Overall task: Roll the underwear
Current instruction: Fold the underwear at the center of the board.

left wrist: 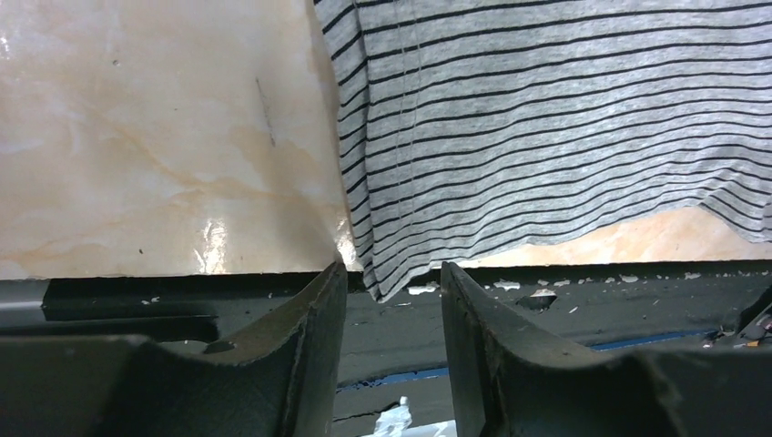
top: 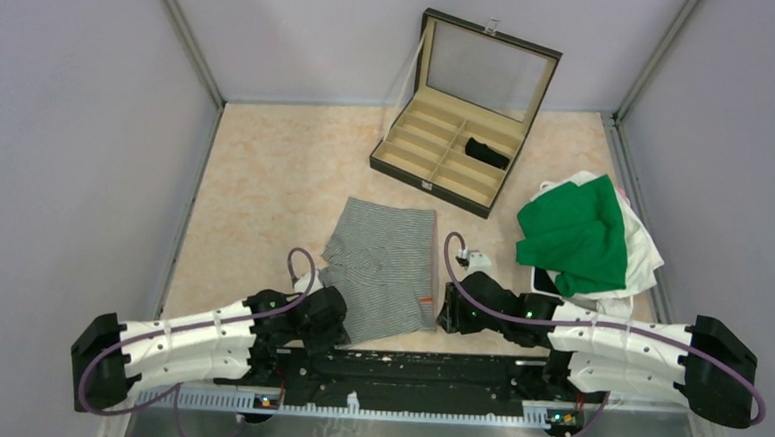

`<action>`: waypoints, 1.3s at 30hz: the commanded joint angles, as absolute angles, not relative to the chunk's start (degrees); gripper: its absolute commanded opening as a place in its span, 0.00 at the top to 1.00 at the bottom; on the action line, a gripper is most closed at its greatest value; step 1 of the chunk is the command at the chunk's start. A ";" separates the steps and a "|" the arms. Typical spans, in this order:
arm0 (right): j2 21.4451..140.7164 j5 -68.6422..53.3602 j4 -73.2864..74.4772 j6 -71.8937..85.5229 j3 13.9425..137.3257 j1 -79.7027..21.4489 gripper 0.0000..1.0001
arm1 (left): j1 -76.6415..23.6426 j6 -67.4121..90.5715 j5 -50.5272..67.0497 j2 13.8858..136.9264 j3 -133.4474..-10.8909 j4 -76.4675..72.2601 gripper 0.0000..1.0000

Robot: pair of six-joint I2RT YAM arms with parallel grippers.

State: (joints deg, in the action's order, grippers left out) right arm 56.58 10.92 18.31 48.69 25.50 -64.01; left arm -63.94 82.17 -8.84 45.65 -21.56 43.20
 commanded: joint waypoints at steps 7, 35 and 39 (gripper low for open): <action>55.04 11.95 16.35 49.32 25.14 -64.60 0.60 | -64.34 81.51 -9.89 46.44 -20.15 38.74 0.59; 47.95 10.02 5.66 23.33 23.43 -64.61 0.52 | -64.25 86.68 -21.29 41.72 -21.38 46.46 1.00; 47.42 5.22 -3.14 8.81 22.33 -64.56 0.55 | -64.17 87.86 -23.48 41.13 -23.32 50.49 1.00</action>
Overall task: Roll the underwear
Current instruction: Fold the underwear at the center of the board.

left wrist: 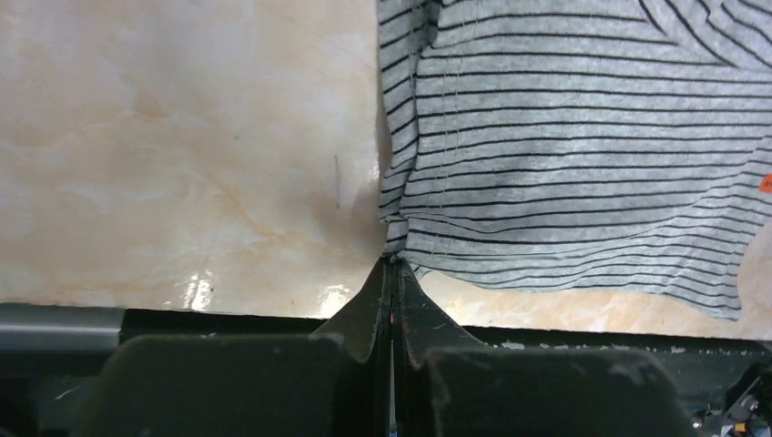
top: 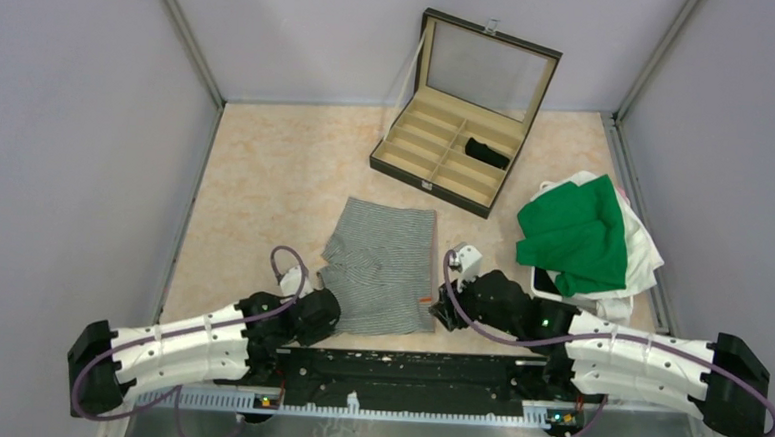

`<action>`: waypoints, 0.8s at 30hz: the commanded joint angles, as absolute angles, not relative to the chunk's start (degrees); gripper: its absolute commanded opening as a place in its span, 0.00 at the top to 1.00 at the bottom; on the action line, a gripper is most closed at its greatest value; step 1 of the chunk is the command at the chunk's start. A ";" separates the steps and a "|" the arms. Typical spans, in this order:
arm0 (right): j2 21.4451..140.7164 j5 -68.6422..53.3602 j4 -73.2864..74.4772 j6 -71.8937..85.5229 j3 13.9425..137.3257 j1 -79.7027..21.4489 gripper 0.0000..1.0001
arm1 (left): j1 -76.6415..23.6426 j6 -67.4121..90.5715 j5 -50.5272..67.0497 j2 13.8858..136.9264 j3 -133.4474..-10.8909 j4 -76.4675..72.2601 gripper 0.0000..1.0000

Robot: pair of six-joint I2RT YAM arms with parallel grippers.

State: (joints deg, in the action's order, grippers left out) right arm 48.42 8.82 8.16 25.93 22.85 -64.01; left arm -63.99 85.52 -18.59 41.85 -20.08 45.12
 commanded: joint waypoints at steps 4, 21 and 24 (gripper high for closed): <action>50.60 -1.40 1.98 -5.20 25.95 -64.71 0.58 | -64.20 87.72 -23.92 41.30 -24.33 51.50 1.00; 63.20 -2.09 7.09 -29.62 28.77 -75.62 0.56 | -64.17 85.52 -24.01 43.17 -25.40 50.20 1.00; 64.11 -2.52 5.18 -30.15 27.77 -76.32 0.56 | -64.23 85.43 -23.72 43.22 -25.32 49.93 1.00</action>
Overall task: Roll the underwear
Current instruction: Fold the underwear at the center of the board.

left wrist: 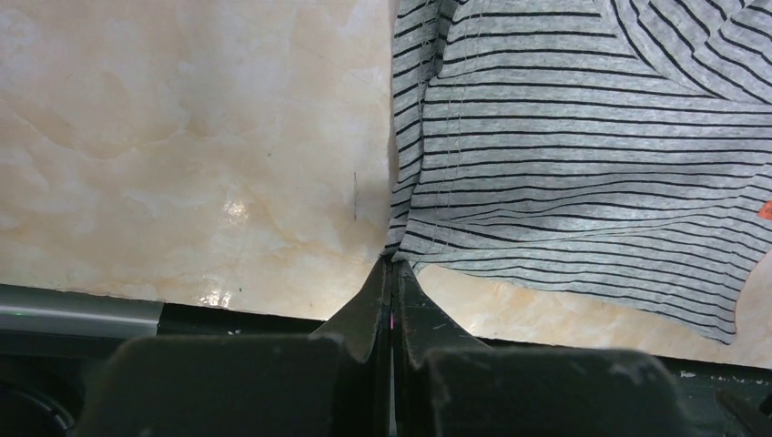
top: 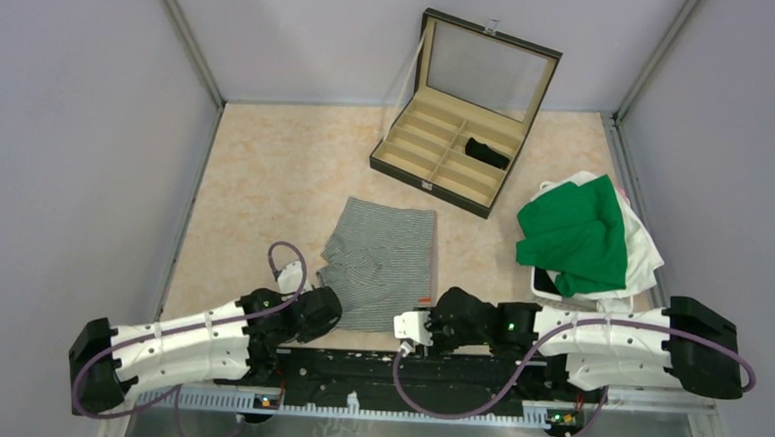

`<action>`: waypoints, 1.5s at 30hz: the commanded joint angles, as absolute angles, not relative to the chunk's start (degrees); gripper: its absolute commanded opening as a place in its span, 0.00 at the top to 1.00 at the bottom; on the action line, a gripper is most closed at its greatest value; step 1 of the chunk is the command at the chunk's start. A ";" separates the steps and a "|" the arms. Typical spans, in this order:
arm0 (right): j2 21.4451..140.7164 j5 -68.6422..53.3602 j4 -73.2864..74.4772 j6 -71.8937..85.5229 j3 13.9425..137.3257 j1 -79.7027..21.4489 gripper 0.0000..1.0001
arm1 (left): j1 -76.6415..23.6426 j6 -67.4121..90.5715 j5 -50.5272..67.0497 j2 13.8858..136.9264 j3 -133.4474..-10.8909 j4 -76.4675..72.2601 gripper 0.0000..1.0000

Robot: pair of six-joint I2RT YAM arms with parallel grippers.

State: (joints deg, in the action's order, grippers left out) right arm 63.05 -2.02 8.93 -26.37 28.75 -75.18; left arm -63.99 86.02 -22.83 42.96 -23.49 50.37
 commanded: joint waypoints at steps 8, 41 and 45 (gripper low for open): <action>69.31 1.11 4.17 -30.41 28.04 -76.67 0.59 | -64.17 85.32 -23.58 43.07 -25.16 49.48 1.00; 60.42 -2.58 22.98 -20.62 35.55 -85.92 1.00 | -64.25 81.57 -14.61 35.66 -32.38 58.15 1.00; 58.10 -2.82 22.14 -17.55 35.44 -87.10 1.00 | -64.25 81.89 -16.75 31.45 -33.34 59.56 1.00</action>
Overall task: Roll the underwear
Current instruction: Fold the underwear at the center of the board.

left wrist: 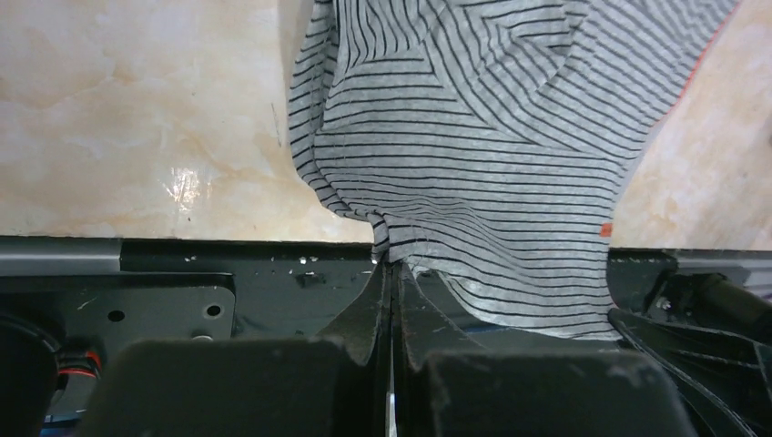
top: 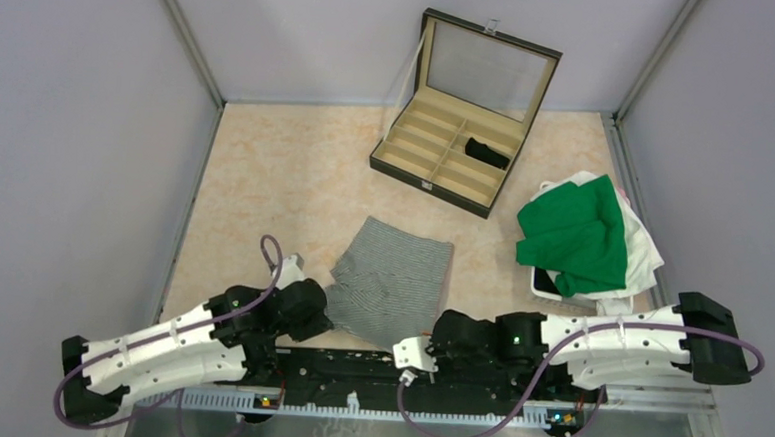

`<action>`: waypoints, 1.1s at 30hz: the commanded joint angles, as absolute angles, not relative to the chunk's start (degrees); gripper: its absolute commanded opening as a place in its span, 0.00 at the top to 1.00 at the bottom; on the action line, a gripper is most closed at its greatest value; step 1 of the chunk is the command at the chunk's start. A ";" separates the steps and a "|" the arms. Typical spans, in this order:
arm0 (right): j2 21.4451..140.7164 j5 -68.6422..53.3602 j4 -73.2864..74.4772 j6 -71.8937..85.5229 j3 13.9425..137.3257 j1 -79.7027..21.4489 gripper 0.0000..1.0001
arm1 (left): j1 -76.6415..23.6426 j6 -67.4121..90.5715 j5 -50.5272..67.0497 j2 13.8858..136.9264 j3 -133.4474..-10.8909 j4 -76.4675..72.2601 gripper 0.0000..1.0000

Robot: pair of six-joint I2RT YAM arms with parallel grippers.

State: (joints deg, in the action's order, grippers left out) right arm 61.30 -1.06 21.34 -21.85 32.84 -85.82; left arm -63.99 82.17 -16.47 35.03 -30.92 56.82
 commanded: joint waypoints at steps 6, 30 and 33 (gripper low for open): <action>55.55 5.81 17.50 -10.75 35.28 -84.99 1.00 | -64.25 74.15 -22.22 35.27 -39.27 51.56 1.00; 66.65 0.87 20.74 -8.23 45.12 -59.79 1.00 | -45.98 49.60 -27.96 56.78 -44.90 22.93 1.00; 67.86 1.40 19.96 -8.96 45.67 -57.13 1.00 | -44.55 46.72 -26.68 60.50 -46.49 19.72 1.00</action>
